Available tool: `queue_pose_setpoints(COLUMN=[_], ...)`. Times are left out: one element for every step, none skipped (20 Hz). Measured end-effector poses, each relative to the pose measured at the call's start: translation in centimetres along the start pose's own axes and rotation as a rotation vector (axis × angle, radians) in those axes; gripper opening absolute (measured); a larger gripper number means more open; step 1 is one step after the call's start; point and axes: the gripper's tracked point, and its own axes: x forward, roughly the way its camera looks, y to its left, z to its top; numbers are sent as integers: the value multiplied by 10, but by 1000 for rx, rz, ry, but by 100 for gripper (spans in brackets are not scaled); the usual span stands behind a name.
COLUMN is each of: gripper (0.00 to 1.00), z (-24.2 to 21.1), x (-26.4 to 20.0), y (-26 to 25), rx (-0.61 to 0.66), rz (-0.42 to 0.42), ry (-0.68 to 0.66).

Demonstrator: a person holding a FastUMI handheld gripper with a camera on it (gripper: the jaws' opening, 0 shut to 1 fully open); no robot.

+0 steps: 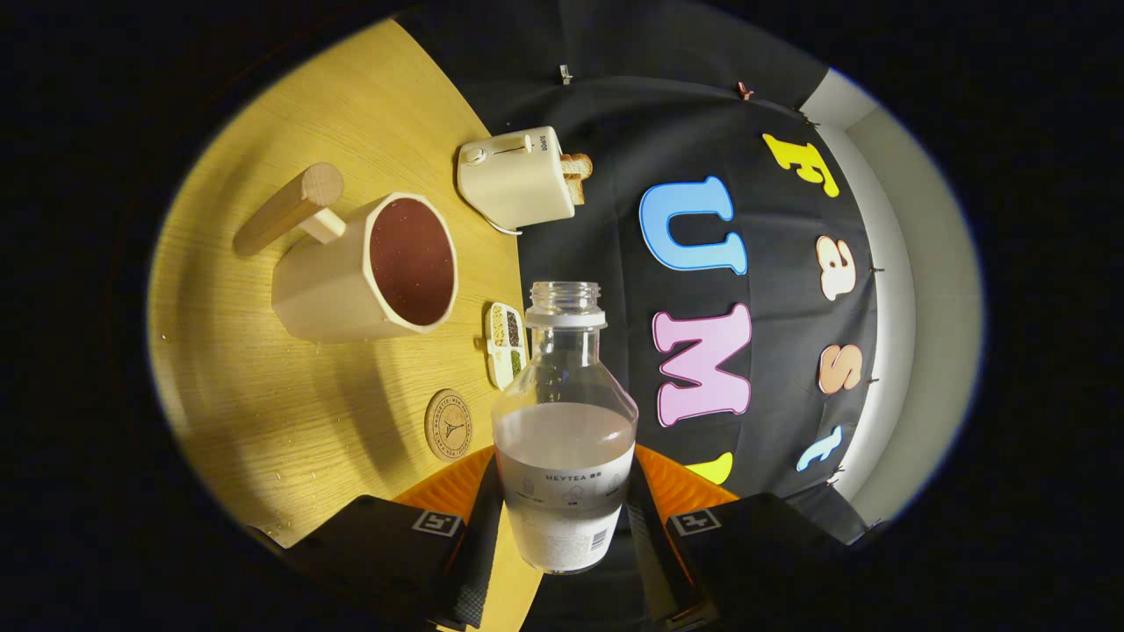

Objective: Take the bottle from table, then pour the juice into the cup, finally place the bottle on the coaster

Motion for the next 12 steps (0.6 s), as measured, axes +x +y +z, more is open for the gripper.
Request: queue_pose_setpoints(gripper=[70, 70, 70, 70, 71, 70, 70, 70, 70, 70, 70, 70], z=[1, 2, 2, 3, 5, 5, 5, 6, 6, 6, 7, 8], x=[2, 4, 6, 5, 5, 4, 5, 5, 5, 5, 6, 6], y=[3, 4, 4, 5, 5, 3, 4, 3, 4, 4, 3, 3], rx=[-10, -21, -31, -42, -56, -69, -82, -93, -106, -122, -140, -160], rz=[3, 3, 4, 2, 1, -2, -2, -1, 4, 4, 5, 7], ry=[-3, -6, -9, -11, -14, -17, -18, -22, -24, -28, -32, -37])
